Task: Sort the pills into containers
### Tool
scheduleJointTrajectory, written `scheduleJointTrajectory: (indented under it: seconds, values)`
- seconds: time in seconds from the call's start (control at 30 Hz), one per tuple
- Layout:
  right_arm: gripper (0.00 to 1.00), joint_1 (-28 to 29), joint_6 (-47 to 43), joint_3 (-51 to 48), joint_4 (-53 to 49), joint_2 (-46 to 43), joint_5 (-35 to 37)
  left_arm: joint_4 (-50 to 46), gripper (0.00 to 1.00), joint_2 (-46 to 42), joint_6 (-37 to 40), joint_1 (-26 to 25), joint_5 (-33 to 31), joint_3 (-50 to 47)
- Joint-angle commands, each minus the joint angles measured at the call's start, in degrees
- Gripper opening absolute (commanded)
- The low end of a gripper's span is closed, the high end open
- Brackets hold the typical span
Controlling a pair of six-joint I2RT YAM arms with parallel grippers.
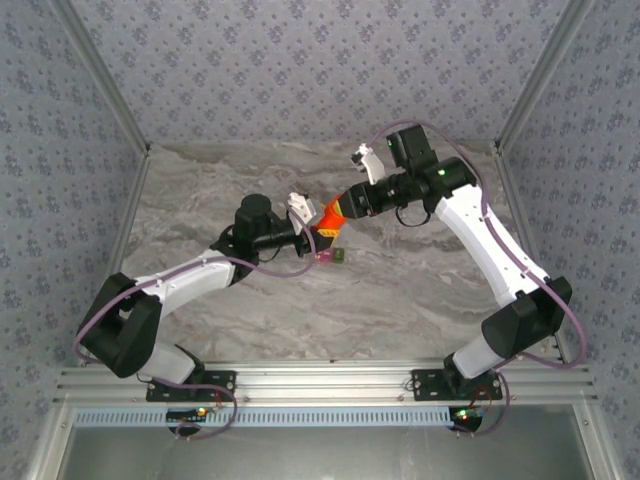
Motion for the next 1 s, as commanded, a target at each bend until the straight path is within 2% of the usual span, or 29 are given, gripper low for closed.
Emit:
scheduleJointTrajectory:
  seconds: [0.0, 0.07, 0.1, 0.17, 0.23, 0.3, 0.33, 0.4, 0.5, 0.67, 0.8, 0.97]
  values:
    - [0.35, 1.72, 7.2, 0.65, 0.75, 1.12, 2.42, 3.12, 0.0, -1.56, -0.03, -0.29, 0.56, 1.76]
    - [0.34, 4.72, 16.28, -1.8, 2.75, 0.56, 8.23, 3.29, 0.0, -1.55, 0.4, -0.4, -0.62, 1.93]
    - [0.3, 6.16, 20.52, -3.16, 3.67, 0.56, 10.84, 3.53, 0.0, -1.54, 0.48, -0.37, -1.0, 2.02]
    - [0.31, 8.19, 28.22, -7.1, 6.82, -0.38, 13.91, 3.87, 0.0, -1.29, 0.6, -0.37, -1.12, 2.21]
    - [0.31, 8.91, 40.79, -13.09, 16.61, -2.42, 13.04, 3.48, 0.0, -1.12, 0.75, -0.37, -1.12, 2.52]
    - [0.33, 8.82, 47.51, -15.66, 23.19, -3.09, 12.51, 3.46, 0.0, -0.94, 0.76, -0.37, -1.17, 2.45]
    - [0.34, 8.85, 48.47, -15.7, 24.52, -3.15, 12.76, 3.47, 0.0, -0.94, 0.7, -0.41, -1.18, 2.37]
    - [0.48, 8.78, 49.39, -14.36, 24.26, -3.14, 11.67, 3.54, 0.0, -1.02, 0.7, -0.38, -1.28, 2.07]
    - [0.67, 7.66, 45.74, -11.57, 20.01, -4.22, 10.4, 3.66, 0.0, -0.85, 0.65, -0.35, -1.38, 1.87]
    - [0.83, 2.25, 39.46, -12.43, 15.48, -10.48, 6.79, 3.57, 0.0, -1.06, 0.64, -0.41, -1.2, 1.86]
    - [0.85, -2.62, 31.76, -12.43, 13.53, -13.77, 3.2, 3.3, 0.0, -1.21, 0.67, -0.34, -0.76, 2.03]
    - [0.8, -4.0, 10.67, -7.2, 7.99, -10.24, 0.12, 2.35, 0.0, -1.38, 0.58, -0.34, 0.03, 2.56]
